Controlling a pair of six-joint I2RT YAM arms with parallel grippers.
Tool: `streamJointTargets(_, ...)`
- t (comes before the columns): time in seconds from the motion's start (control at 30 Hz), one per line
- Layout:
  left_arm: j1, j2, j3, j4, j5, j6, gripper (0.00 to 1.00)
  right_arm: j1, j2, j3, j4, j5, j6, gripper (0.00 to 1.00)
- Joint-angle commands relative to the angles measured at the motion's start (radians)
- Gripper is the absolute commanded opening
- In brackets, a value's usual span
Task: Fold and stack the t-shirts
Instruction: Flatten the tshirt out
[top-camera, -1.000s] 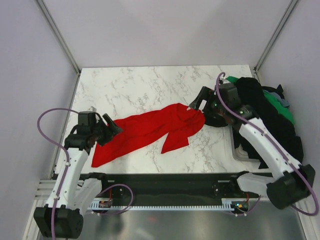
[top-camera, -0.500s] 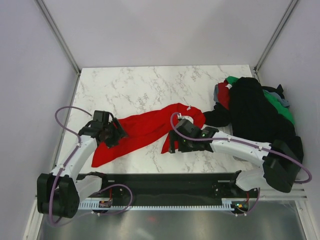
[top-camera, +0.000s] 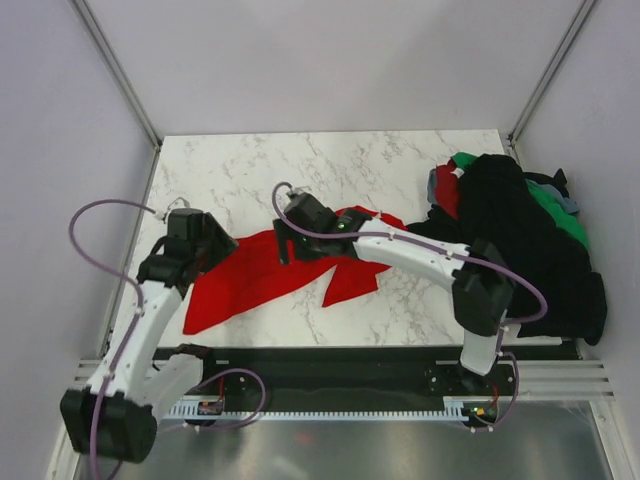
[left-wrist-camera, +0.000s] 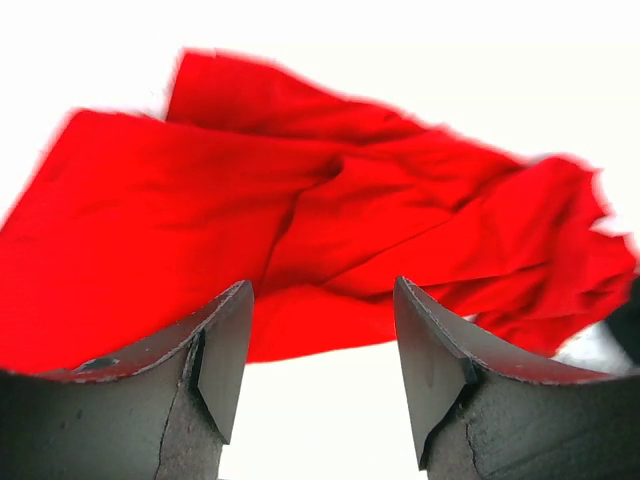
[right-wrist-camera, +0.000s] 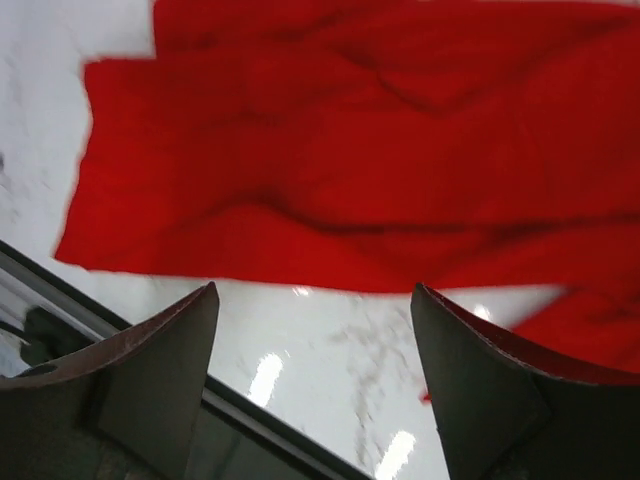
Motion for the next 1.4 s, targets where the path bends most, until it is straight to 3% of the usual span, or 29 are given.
streamJointTargets(0.0,0.003,-0.242,-0.016,-0.113,-0.156,-0.052,0.66,0.027,0.178,0.284,-0.103,0.030,-0.076,0.85)
streamJointTargets(0.17,-0.004,-0.592,-0.129,-0.185,-0.221,-0.170,0.68,0.061,0.475,0.630,-0.196,0.058,-0.085,0.79)
streamJointTargets(0.23,-0.004,-0.648,-0.137,-0.176,-0.214,-0.173,0.68,0.069,0.539,0.692,-0.208,0.073,-0.087,0.77)
streamJointTargets(0.47,-0.005,-0.599,-0.109,-0.175,-0.150,-0.130,0.68,0.067,0.721,0.884,-0.214,0.164,-0.094,0.73)
streamJointTargets(0.7,-0.005,-0.573,-0.126,-0.158,-0.122,-0.128,0.68,0.059,0.757,0.901,-0.206,0.208,-0.098,0.71)
streamJointTargets(0.8,-0.005,-0.573,-0.132,-0.147,-0.113,-0.125,0.68,0.059,0.760,0.895,-0.209,0.230,-0.102,0.57)
streamJointTargets(0.93,-0.007,-0.568,-0.142,-0.138,-0.097,-0.124,0.68,0.065,0.764,0.878,-0.211,0.224,-0.108,0.51)
streamJointTargets(1.07,-0.007,-0.564,-0.148,-0.130,-0.093,-0.122,0.68,0.084,0.768,0.876,-0.211,0.216,-0.107,0.54)
streamJointTargets(1.2,-0.007,-0.562,-0.149,-0.127,-0.087,-0.121,0.68,0.102,0.734,0.862,-0.171,0.201,-0.091,0.67)
streamJointTargets(1.37,-0.008,-0.562,-0.152,-0.124,-0.085,-0.119,0.68,0.141,0.711,0.890,-0.165,0.250,-0.105,0.69)
